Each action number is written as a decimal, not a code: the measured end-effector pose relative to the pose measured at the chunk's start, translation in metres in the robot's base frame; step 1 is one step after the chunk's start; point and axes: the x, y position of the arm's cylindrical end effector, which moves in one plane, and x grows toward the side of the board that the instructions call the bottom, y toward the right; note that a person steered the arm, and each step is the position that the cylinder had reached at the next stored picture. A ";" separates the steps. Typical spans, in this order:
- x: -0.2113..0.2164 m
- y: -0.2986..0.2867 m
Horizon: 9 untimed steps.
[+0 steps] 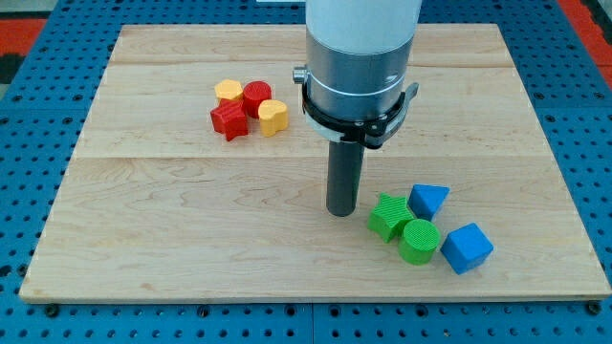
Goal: Move your arm towards the group of blocks
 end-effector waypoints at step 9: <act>-0.196 0.023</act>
